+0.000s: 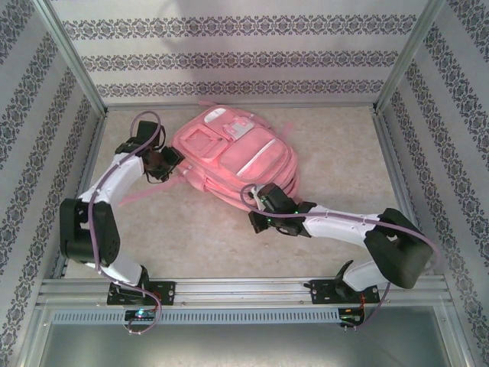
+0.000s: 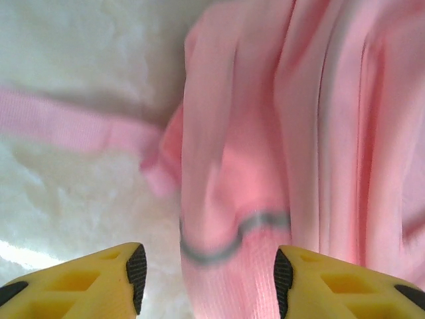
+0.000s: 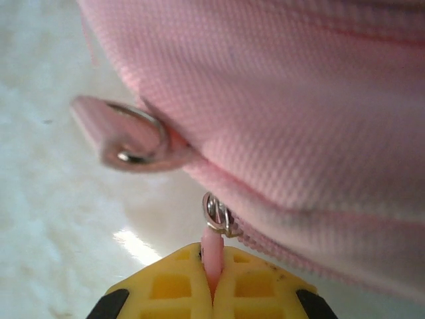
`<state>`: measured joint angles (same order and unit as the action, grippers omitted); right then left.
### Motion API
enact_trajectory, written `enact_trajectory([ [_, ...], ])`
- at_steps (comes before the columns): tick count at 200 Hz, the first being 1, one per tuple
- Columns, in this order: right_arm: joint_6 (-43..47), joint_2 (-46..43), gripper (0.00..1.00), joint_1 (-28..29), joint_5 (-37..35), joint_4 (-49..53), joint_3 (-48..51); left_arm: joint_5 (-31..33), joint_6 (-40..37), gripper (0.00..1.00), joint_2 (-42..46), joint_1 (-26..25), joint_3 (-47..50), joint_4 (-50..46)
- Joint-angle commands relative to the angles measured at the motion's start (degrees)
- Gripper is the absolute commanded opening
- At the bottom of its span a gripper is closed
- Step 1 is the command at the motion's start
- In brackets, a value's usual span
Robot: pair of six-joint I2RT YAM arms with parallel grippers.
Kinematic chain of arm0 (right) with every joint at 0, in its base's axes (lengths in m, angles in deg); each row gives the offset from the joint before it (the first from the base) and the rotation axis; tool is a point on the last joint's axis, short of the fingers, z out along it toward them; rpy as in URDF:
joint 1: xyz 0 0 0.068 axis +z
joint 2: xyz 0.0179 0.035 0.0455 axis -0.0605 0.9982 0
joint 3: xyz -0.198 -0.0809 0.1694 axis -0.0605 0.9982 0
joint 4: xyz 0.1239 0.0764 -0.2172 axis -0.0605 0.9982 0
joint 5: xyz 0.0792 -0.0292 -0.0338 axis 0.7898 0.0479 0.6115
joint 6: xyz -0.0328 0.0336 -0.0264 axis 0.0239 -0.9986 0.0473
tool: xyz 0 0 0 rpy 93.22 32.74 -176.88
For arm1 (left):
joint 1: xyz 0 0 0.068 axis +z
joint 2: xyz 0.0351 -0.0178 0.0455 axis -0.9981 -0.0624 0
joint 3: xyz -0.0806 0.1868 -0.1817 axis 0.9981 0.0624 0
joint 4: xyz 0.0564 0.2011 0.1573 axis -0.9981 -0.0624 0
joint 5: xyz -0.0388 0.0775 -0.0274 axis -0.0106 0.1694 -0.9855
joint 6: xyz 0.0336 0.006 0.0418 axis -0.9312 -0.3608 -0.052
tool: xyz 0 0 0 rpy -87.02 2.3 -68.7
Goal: Pack the student bag
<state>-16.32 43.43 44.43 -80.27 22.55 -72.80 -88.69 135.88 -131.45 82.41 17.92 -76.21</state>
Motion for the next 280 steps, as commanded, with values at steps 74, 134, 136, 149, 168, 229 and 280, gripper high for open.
enact_trajectory([
  [74, -4.4, 11.9, 0.00, 2.9, 10.6, -10.4, -12.3, -12.5, 11.9, 0.51, 7.0, -6.2, 20.4, 20.5],
  [134, -6.1, 13.1, 0.00, 2.8, 12.0, -13.1, -12.1, -12.9, 14.1, 0.40, 0.4, -8.1, 21.3, 30.3],
  [136, -6.2, 13.1, 0.00, 2.8, 12.0, -13.0, -12.1, -12.9, 14.2, 0.39, 0.0, -8.3, 21.2, 30.6],
  [149, -6.5, 13.4, 0.00, 2.8, 12.2, -13.1, -12.2, -13.0, 13.9, 0.32, -1.9, -8.4, 20.7, 31.6],
  [168, -6.2, 13.7, 0.00, 2.8, 10.6, -10.1, -12.8, -12.1, 13.2, 0.17, -3.4, -8.4, 19.1, 31.3],
  [229, -6.2, 12.4, 0.00, 0.3, 6.9, 8.2, -15.2, -5.8, 5.6, 0.00, -2.3, -5.9, 13.5, 18.8],
  [280, -5.0, 11.3, 0.00, -2.4, 7.1, 19.1, -16.7, -5.2, 2.2, 0.00, -2.4, -2.4, 12.7, 15.6],
])
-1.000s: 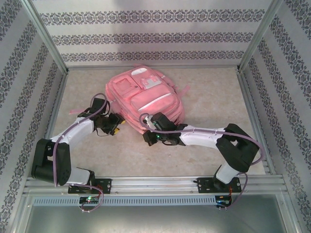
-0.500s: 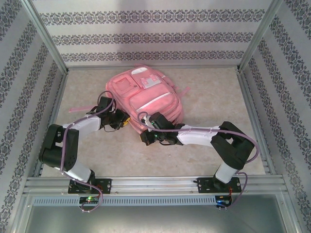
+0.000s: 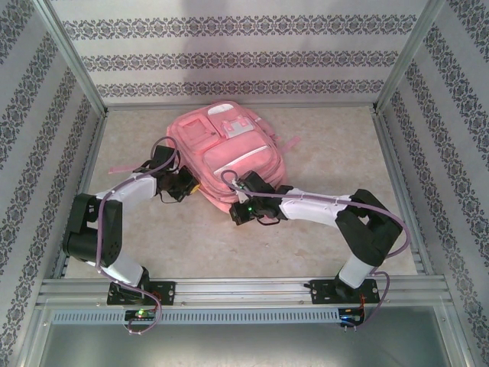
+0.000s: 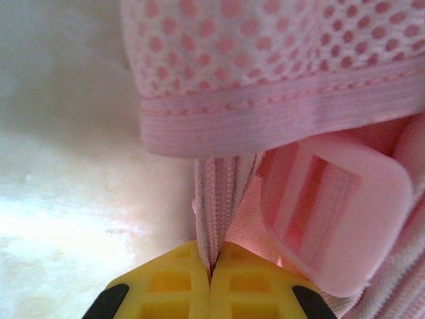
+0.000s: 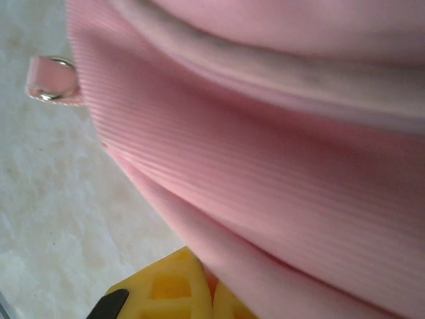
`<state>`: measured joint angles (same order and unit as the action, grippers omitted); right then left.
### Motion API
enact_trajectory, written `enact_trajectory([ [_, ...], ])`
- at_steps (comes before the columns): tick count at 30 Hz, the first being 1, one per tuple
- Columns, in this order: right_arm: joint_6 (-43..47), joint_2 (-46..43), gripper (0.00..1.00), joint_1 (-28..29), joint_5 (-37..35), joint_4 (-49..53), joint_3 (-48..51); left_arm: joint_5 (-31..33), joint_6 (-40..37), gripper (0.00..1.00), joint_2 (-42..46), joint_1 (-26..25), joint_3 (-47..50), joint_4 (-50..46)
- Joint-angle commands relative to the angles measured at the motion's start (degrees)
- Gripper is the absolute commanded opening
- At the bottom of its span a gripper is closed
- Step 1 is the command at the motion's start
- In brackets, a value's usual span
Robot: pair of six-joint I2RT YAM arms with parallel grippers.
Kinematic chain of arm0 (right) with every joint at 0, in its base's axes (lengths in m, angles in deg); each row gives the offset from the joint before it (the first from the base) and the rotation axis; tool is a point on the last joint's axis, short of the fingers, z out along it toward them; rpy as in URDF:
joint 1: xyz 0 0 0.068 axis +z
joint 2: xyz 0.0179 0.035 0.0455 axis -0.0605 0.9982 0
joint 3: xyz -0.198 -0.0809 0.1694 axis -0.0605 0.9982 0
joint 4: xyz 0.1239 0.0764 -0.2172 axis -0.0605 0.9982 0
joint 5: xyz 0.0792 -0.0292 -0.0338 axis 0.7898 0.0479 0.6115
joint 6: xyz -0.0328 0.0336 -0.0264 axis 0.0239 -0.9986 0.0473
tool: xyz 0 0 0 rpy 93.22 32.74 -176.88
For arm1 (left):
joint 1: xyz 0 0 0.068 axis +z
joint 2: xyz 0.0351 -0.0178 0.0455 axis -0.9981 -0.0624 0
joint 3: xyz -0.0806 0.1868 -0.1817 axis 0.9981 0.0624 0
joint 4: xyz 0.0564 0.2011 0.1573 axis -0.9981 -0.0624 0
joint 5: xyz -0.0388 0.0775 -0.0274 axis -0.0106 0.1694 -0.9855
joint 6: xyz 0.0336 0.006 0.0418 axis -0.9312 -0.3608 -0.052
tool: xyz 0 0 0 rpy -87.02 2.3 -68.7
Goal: Pack the student bag
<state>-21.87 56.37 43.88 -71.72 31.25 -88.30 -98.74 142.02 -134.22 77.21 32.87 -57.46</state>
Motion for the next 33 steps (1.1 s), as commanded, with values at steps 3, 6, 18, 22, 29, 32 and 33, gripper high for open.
enact_trajectory([
  [3, 1.0, -2.0, 0.00, -2.6, -1.4, 12.8, -1.6, 4.9, -4.5, 0.00, 0.1, 3.4, -2.9, -4.1],
  [6, 1.1, -2.9, 0.00, -4.1, -1.8, 17.4, -2.8, 4.9, -5.5, 0.00, -0.2, 4.2, -3.7, -5.2],
  [18, 6.7, -3.8, 0.00, -9.3, 1.5, 30.1, -6.3, 6.4, -10.2, 0.00, -1.1, 4.5, -6.8, -10.0],
  [22, 7.8, -3.4, 0.00, -7.7, 5.8, 30.1, -7.7, 5.1, -11.2, 0.00, -2.9, 4.4, -10.2, -11.0],
  [29, 5.1, 1.4, 0.00, 0.1, 12.1, 21.4, -12.4, -1.0, -13.2, 0.29, -13.1, 1.8, -24.5, -11.9],
  [32, 1.4, 5.1, 0.00, 1.4, 12.4, 16.2, -16.1, -3.0, -12.8, 0.44, -16.2, 1.6, -30.8, -13.4],
  [33, -0.1, 6.8, 0.00, 1.6, 12.6, 14.6, -18.2, -2.8, -12.9, 0.48, -16.0, 1.6, -32.1, -14.6],
])
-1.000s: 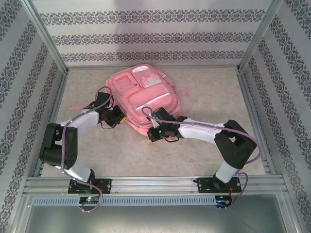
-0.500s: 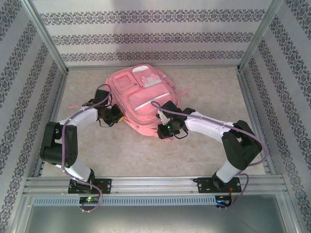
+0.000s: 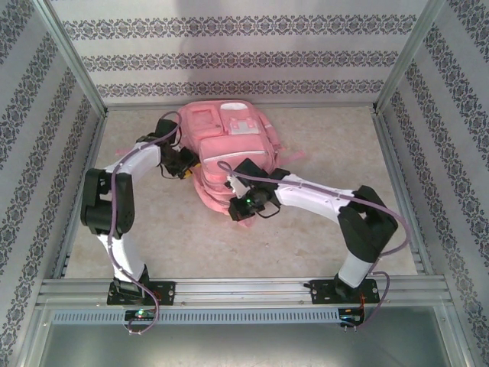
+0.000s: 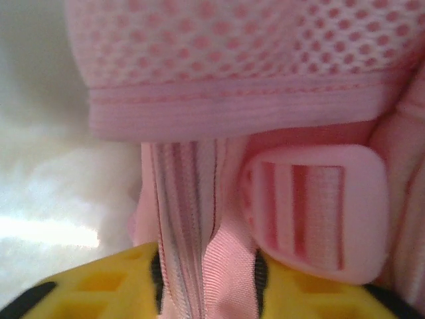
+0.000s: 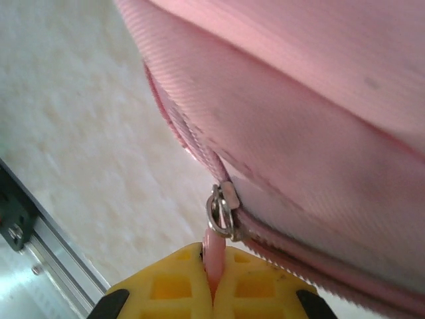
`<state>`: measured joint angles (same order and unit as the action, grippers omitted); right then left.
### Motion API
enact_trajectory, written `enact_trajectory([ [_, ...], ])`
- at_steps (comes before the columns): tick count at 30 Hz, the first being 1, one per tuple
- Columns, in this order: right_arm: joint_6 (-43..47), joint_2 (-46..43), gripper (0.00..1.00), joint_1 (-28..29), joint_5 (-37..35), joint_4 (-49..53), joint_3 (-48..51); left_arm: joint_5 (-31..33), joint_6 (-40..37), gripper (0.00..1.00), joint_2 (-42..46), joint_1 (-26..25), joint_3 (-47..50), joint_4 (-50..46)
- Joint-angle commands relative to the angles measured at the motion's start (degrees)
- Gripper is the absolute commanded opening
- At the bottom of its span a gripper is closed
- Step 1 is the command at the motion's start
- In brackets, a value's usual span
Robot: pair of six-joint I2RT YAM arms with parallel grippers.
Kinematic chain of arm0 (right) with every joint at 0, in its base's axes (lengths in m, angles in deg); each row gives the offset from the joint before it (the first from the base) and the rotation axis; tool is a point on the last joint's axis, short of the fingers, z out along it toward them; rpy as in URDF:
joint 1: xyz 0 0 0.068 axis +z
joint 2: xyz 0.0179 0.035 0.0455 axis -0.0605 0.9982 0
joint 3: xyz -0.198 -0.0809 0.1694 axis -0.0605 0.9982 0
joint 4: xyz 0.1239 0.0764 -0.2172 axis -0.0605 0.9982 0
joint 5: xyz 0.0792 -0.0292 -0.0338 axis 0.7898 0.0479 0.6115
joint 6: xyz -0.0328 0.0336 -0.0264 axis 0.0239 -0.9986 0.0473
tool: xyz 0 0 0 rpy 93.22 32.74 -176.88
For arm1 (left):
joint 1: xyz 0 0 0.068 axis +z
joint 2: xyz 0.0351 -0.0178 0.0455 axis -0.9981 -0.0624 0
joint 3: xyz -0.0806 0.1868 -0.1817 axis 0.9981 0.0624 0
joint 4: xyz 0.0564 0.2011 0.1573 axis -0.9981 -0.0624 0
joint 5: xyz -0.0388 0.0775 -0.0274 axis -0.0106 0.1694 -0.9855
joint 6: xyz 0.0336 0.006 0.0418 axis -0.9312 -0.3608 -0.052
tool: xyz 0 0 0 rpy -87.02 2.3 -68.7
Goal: Pack the student bag
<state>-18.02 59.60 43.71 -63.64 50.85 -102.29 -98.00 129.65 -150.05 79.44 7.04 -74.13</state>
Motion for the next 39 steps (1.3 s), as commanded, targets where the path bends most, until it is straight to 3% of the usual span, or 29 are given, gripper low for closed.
enact_trajectory([
  [1, -5.0, 4.8, 0.00, 1.9, 4.7, -6.0, -5.6, -3.2, -0.9, 0.51, 0.6, -0.5, -7.0, 0.8],
  [6, -8.7, 9.7, 0.00, 1.8, 4.8, -9.8, -11.4, -1.7, 1.2, 0.54, 8.5, 1.6, 0.0, -5.0],
  [13, -13.6, 12.2, 0.00, 0.9, 7.4, -16.4, -11.7, -8.1, 9.7, 0.53, 22.0, 2.0, 19.5, 4.7],
  [24, -13.8, 11.8, 0.00, 0.8, 9.1, -17.7, -9.5, -7.7, 10.2, 0.51, 19.8, -0.7, 17.9, 8.7],
  [29, -13.1, 11.7, 0.00, 0.7, 8.5, -16.9, -9.1, -7.7, 9.3, 0.32, 14.9, -1.3, 13.3, 9.0],
  [31, -12.4, 11.6, 0.00, 0.7, 7.7, -15.2, -9.3, -7.8, 8.8, 0.16, 13.5, -1.3, 11.7, 8.7],
  [34, -10.3, 11.5, 0.00, 0.7, 5.4, -10.3, -9.8, -6.4, 7.1, 0.01, 12.9, -1.3, 9.5, 6.8],
  [39, -7.9, 9.1, 0.00, 0.4, 2.1, -5.3, -7.5, -3.3, 4.3, 0.00, 12.6, -0.9, 7.8, 3.4],
])
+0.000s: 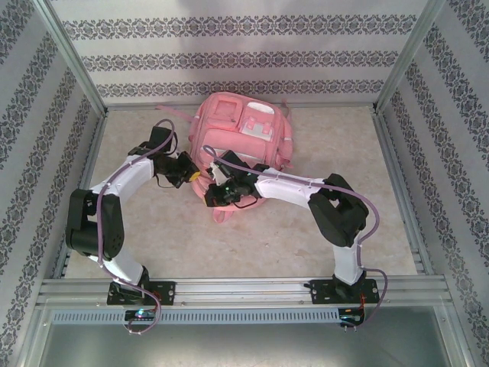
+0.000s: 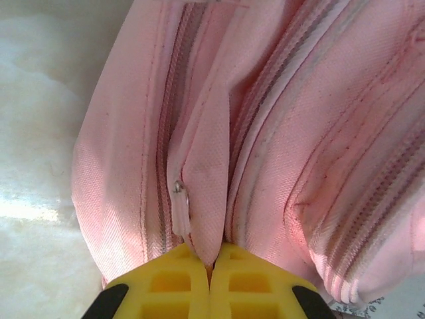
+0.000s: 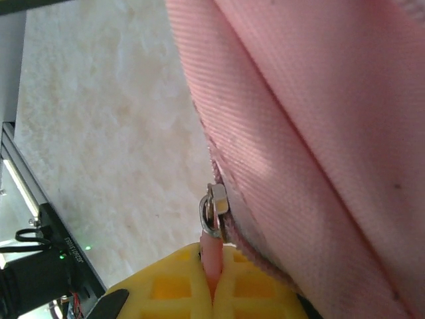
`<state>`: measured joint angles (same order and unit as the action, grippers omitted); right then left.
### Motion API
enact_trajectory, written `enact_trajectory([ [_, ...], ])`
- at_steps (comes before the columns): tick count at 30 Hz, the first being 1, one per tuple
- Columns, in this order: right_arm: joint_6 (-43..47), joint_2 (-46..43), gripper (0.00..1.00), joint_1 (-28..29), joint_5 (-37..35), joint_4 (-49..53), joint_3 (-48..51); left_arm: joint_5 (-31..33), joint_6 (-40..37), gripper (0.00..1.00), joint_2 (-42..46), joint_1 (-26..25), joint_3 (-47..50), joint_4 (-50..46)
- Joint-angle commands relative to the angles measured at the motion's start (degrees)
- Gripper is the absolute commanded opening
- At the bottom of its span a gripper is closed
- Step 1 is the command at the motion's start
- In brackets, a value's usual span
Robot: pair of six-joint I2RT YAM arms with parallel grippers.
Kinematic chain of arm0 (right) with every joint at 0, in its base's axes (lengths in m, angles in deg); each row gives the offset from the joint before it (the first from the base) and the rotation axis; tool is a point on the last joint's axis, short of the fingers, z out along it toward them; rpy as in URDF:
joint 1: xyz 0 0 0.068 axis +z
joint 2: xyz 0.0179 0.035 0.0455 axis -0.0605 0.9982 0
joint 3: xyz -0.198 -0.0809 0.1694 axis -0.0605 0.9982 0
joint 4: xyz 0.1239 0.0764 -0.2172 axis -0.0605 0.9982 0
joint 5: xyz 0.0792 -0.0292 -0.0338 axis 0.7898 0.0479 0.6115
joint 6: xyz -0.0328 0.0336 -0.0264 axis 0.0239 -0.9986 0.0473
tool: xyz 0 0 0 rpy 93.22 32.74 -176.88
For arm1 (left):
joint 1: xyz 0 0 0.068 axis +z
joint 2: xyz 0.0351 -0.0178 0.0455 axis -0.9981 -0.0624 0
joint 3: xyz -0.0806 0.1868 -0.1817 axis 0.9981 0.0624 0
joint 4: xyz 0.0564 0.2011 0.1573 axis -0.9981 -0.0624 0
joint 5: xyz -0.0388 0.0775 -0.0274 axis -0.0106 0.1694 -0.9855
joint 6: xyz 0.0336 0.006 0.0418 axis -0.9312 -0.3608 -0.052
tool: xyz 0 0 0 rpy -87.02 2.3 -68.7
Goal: Pack the student bag
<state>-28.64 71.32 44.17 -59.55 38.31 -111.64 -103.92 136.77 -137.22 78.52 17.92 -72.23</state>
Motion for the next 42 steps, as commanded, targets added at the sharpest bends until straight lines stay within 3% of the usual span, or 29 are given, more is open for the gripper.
enact_trajectory([
  [1, 3.1, -3.2, 0.00, -0.1, -2.5, 8.3, 2.7, 2.7, -2.7, 0.00, -0.3, 0.1, -2.8, 1.7],
  [25, 7.7, -14.8, 0.00, -10.5, -9.3, 17.1, 16.0, 4.0, -4.4, 0.00, -1.6, 3.0, -5.7, -1.1],
  [29, 10.7, -17.2, 0.00, -9.4, -8.9, 16.5, 16.9, 4.0, -5.2, 0.00, -2.6, 4.2, -7.2, -2.0],
  [32, 12.4, -18.0, 0.00, -5.3, -6.8, 13.2, 15.9, 4.2, -6.3, 0.00, -4.4, 5.0, -10.7, -3.4],
  [33, 12.9, -17.8, 0.00, -3.7, -6.9, 12.2, 15.0, 4.3, -6.8, 0.02, -5.5, 5.0, -12.7, -4.6],
  [34, 13.1, -17.3, 0.00, -2.1, -6.5, 10.8, 13.6, 4.2, -7.6, 0.12, -6.9, 5.0, -15.2, -6.0],
  [37, 10.5, -13.2, 0.00, 0.5, -5.2, 7.6, 7.9, 2.6, -7.2, 0.47, -9.0, 5.1, -19.5, -6.9],
  [39, 8.8, -9.5, 0.00, 1.2, -4.2, 6.6, 3.1, 2.5, -6.6, 0.55, -8.5, 5.2, -20.8, -7.4],
  [42, 7.6, -4.6, 0.00, 1.8, -3.9, 6.2, -3.3, 3.2, -5.8, 0.60, -5.7, 5.3, -20.3, -10.7],
])
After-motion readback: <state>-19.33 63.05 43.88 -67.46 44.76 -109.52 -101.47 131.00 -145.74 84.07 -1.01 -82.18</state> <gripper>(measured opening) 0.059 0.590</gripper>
